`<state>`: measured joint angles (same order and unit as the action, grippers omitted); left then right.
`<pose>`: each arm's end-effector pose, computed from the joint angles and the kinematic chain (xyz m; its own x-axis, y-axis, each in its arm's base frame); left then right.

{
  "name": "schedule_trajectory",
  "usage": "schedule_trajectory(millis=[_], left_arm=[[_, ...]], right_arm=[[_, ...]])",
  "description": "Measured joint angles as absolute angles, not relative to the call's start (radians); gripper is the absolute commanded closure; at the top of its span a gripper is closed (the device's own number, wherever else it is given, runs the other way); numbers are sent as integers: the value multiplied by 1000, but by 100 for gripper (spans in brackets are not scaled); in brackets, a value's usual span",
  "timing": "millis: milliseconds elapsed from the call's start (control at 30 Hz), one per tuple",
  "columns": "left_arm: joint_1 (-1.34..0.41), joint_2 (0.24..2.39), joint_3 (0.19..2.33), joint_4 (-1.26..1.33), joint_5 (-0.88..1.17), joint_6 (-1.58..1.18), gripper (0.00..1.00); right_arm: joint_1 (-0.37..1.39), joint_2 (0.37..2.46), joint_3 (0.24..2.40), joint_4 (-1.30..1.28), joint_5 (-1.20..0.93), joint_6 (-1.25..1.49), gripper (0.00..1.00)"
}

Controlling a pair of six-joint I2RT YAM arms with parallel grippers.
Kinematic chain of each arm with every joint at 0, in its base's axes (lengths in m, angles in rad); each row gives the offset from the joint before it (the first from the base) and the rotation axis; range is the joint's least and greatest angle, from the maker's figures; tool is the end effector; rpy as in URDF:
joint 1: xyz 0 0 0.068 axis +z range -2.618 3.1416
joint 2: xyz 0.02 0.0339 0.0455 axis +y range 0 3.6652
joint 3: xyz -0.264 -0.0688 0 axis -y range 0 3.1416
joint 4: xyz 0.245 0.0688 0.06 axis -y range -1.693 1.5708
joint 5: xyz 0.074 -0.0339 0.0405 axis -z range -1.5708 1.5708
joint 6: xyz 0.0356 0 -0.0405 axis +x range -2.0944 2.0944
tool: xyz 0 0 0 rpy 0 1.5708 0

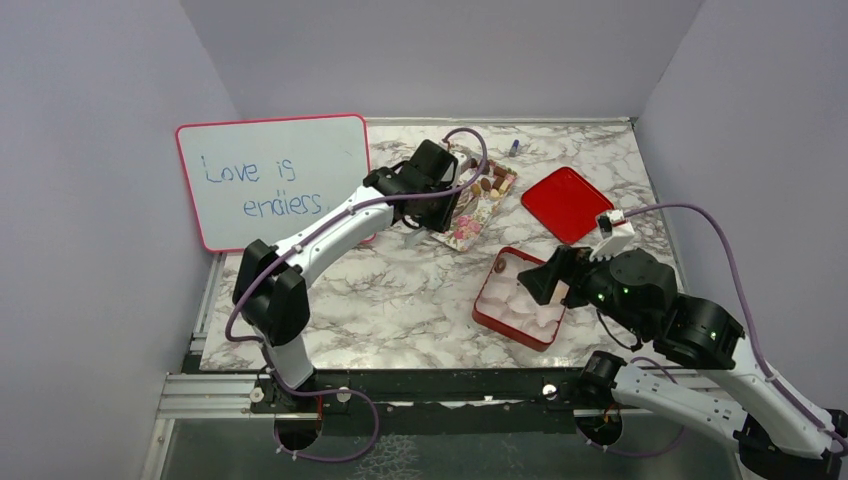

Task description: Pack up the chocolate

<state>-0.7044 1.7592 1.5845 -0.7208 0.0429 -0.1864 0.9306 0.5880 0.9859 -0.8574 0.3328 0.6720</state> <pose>0.2959 -0.2535 0.3038 -0.7081 0.3588 -0.6081 0.5456 0.8247 -0.1487 0.0687 0.0728 0.3624 -0.5703 0.2193 -0.7916 -0.2914 0.8470 0.4446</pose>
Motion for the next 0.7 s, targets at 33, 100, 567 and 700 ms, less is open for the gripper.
schedule_trajectory(millis=[33,100,567,700], left_arm=[[-710,1747,1572,-723,52,-190,73],[-724,1718,1549,-725,81,-200,73],[-889,1546,1402,-664,234,-252,73],[-957,1541,1379,-632,283,-273,73]], right_arm=[[931,588,995,-863,337,672,6],[931,588,1011,-869,348,672,6],[931,548,1075,-923,435,680,6],[931,548,1093,-928,448,681,6]])
